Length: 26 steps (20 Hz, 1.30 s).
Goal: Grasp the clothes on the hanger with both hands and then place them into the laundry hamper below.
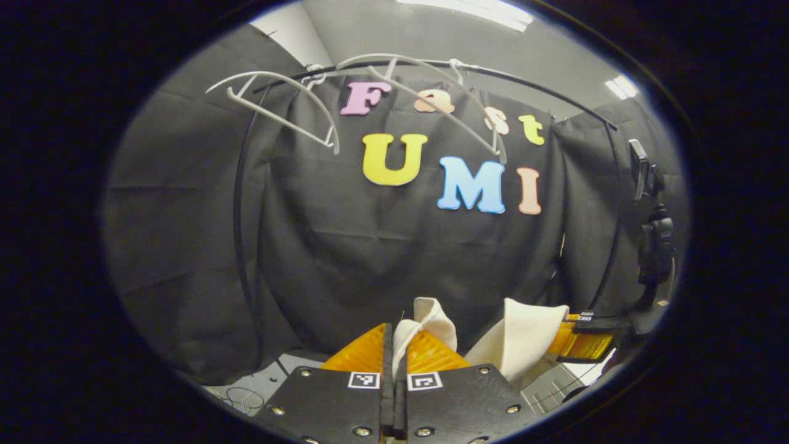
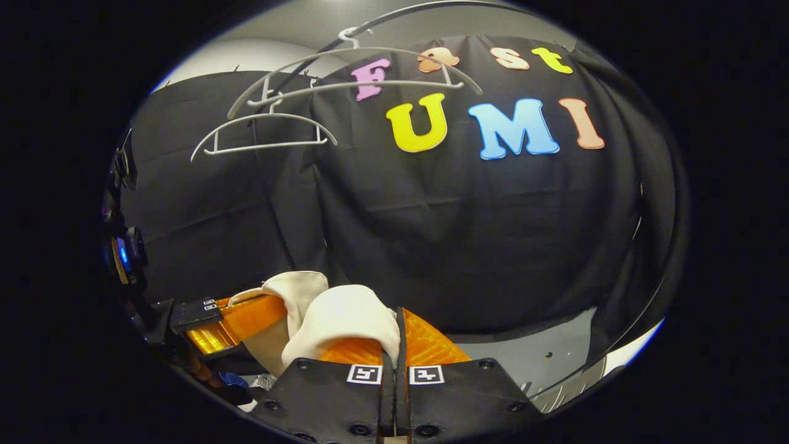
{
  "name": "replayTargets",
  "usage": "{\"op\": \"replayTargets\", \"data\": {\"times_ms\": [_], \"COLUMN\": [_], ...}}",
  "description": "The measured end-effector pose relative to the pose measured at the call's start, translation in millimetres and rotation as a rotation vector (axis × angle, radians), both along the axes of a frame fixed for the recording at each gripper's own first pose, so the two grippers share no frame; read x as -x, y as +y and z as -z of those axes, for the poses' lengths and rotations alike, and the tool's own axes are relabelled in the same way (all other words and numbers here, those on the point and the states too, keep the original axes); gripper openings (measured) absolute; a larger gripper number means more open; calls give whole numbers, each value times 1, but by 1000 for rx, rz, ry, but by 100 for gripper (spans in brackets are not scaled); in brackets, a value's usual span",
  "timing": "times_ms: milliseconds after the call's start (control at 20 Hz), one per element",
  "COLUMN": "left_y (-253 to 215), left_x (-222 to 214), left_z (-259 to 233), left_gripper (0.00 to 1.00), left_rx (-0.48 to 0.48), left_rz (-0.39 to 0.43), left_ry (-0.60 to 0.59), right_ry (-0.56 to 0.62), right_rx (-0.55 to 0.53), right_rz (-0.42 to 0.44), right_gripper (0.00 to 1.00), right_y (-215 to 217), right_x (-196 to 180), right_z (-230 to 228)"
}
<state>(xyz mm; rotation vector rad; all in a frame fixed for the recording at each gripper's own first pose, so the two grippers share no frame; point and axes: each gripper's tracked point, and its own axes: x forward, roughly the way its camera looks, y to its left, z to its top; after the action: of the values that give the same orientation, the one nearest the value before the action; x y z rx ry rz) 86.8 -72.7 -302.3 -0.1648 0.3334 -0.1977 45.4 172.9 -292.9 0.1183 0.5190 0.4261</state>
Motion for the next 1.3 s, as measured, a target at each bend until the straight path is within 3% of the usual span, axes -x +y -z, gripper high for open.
{"op": "replayTargets", "data": {"times_ms": [350,650,1050,1100,1150,1200,1250,1300], "left_y": [8,16,13,15,20,24,28,32], "left_x": [30,53,60,58,60,61,63,62], "left_z": [123,213,236,236,236,237,238,237], "left_gripper": [1,2,2,5,14,30,46,62], "left_rx": [-60,-133,-169,-166,-166,-163,-160,-162], "left_rz": [1,-6,45,36,25,15,3,-11], "left_ry": [226,430,480,486,491,497,498,494], "right_ry": [201,376,483,479,468,456,439,423], "right_rx": [120,229,280,279,276,277,277,279], "right_rz": [72,103,114,113,111,108,100,93], "right_gripper": [2,2,6,4,13,27,31,47], "right_y": [-29,-46,-49,-47,-46,-43,-43,-40], "right_x": [8,55,75,77,74,73,68,67], "right_z": [108,173,208,207,202,200,193,191]}}
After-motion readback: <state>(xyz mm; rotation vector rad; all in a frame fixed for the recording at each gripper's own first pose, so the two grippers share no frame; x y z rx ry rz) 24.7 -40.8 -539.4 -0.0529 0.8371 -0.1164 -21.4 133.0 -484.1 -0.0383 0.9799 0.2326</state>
